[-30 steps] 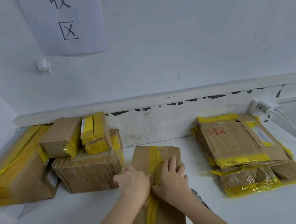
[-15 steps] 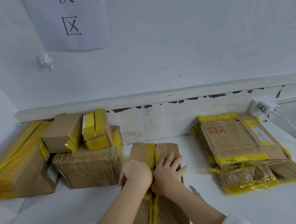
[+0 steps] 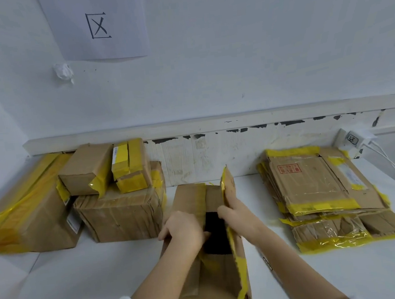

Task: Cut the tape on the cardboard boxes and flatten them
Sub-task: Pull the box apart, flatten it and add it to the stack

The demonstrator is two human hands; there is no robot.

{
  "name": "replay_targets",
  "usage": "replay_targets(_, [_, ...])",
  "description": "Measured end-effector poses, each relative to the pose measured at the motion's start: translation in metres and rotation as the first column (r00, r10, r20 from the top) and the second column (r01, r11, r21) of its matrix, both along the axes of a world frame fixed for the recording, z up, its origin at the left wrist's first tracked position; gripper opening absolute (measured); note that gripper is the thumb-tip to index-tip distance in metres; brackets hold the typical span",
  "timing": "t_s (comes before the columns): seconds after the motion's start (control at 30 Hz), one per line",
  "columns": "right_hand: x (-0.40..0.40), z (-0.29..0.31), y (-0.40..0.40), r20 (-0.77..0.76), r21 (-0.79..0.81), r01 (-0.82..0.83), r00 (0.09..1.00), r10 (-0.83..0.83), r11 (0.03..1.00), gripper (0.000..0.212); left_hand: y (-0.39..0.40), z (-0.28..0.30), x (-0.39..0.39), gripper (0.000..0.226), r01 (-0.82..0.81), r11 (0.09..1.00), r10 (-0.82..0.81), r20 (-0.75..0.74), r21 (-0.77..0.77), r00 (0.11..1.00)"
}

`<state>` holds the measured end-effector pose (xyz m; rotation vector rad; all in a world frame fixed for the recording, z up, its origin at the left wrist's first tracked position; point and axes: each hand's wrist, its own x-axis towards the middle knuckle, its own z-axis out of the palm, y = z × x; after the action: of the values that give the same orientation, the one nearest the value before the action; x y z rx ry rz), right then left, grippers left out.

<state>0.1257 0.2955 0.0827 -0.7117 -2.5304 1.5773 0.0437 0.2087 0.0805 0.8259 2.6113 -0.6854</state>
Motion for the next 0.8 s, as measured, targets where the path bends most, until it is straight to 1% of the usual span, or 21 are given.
replay_targets(0.03, [0.005, 0.003, 0.005, -0.056, -0.068, -0.016, 0.998, 0.012, 0.998, 0.079, 0.001, 0.0, 0.003, 0.066, -0.012, 1.0, 0.012, -0.011, -0.009, 1.0])
replay_targets(0.1, [0.016, 0.004, 0.013, -0.132, -0.187, -0.027, 0.991, 0.002, 0.982, 0.083, 0.002, 0.002, 0.004, 0.062, -0.031, 1.0, 0.031, -0.011, 0.007, 0.999])
replay_targets(0.2, [0.029, 0.003, 0.023, -0.201, -0.449, 0.011, 0.973, -0.113, 0.894, 0.065, 0.002, 0.005, 0.004, 0.055, -0.047, 0.999, 0.047, -0.008, -0.001, 0.999])
replay_targets(0.27, [0.041, 0.001, 0.032, -0.172, -0.57, 0.067, 0.965, -0.198, 0.819, 0.056, -0.001, 0.002, 0.004, 0.053, -0.038, 0.999, 0.038, -0.009, 0.01, 0.999])
replay_targets(0.3, [0.049, -0.002, 0.038, -0.139, -0.612, 0.107, 0.961, -0.24, 0.784, 0.053, -0.002, 0.001, 0.003, 0.052, -0.034, 0.998, 0.034, 0.0, 0.046, 0.999])
replay_targets(0.33, [0.056, -0.004, 0.042, -0.098, -0.64, 0.152, 0.956, -0.277, 0.754, 0.05, -0.004, 0.0, 0.002, 0.051, -0.032, 0.994, 0.03, 0.017, 0.101, 0.999])
replay_targets(0.4, [0.071, -0.013, 0.047, -0.029, -0.643, 0.215, 0.952, -0.304, 0.735, 0.039, -0.01, 0.004, -0.004, 0.047, -0.019, 0.971, 0.001, 0.075, 0.24, 0.997])
replay_targets(0.43, [0.077, -0.02, 0.05, 0.004, -0.622, 0.236, 0.955, -0.298, 0.747, 0.038, -0.014, 0.008, -0.009, 0.045, -0.03, 0.952, -0.009, 0.126, 0.304, 0.992])
replay_targets(0.47, [0.082, -0.027, 0.052, 0.042, -0.58, 0.258, 0.957, -0.288, 0.773, 0.048, -0.018, 0.013, -0.015, 0.044, -0.065, 0.931, -0.008, 0.198, 0.359, 0.98])
replay_targets(0.5, [0.085, -0.034, 0.054, 0.087, -0.497, 0.282, 0.957, -0.276, 0.821, 0.065, -0.024, 0.019, -0.022, 0.041, -0.119, 0.907, -0.003, 0.289, 0.403, 0.957])
replay_targets(0.53, [0.087, -0.038, 0.053, 0.118, -0.375, 0.29, 0.957, -0.265, 0.881, 0.074, -0.031, 0.024, -0.031, 0.036, -0.191, 0.878, 0.0, 0.399, 0.439, 0.917])
replay_targets(0.57, [0.085, -0.041, 0.053, 0.129, -0.206, 0.279, 0.958, -0.257, 0.938, 0.072, -0.041, 0.028, -0.04, 0.03, -0.3, 0.828, 0.01, 0.523, 0.473, 0.852])
replay_targets(0.6, [0.082, -0.043, 0.052, 0.13, -0.013, 0.25, 0.961, -0.246, 0.968, 0.063, -0.051, 0.03, -0.049, 0.026, -0.45, 0.744, 0.027, 0.65, 0.494, 0.759])
replay_targets(0.63, [0.077, -0.045, 0.049, 0.166, 0.182, 0.206, 0.958, -0.236, 0.962, 0.053, -0.063, 0.03, -0.056, 0.027, -0.611, 0.623, 0.033, 0.764, 0.488, 0.644])
replay_targets(0.67, [0.071, -0.046, 0.047, 0.232, 0.343, 0.159, 0.941, -0.248, 0.926, 0.045, -0.075, 0.028, -0.062, 0.035, -0.743, 0.494, 0.032, 0.844, 0.452, 0.535])
replay_targets(0.7, [0.065, -0.048, 0.043, 0.303, 0.449, 0.113, 0.914, -0.27, 0.886, 0.04, -0.087, 0.024, -0.067, 0.037, -0.824, 0.39, 0.023, 0.89, 0.411, 0.455])
replay_targets(0.73, [0.059, -0.047, 0.04, 0.348, 0.499, 0.079, 0.894, -0.283, 0.863, 0.038, -0.098, 0.02, -0.07, 0.035, -0.87, 0.314, 0.01, 0.915, 0.379, 0.403])
replay_targets(0.8, [0.052, -0.044, 0.032, 0.359, 0.491, 0.079, 0.889, -0.284, 0.868, 0.044, -0.117, 0.006, -0.073, 0.035, -0.908, 0.232, 0.008, 0.933, 0.348, 0.36])
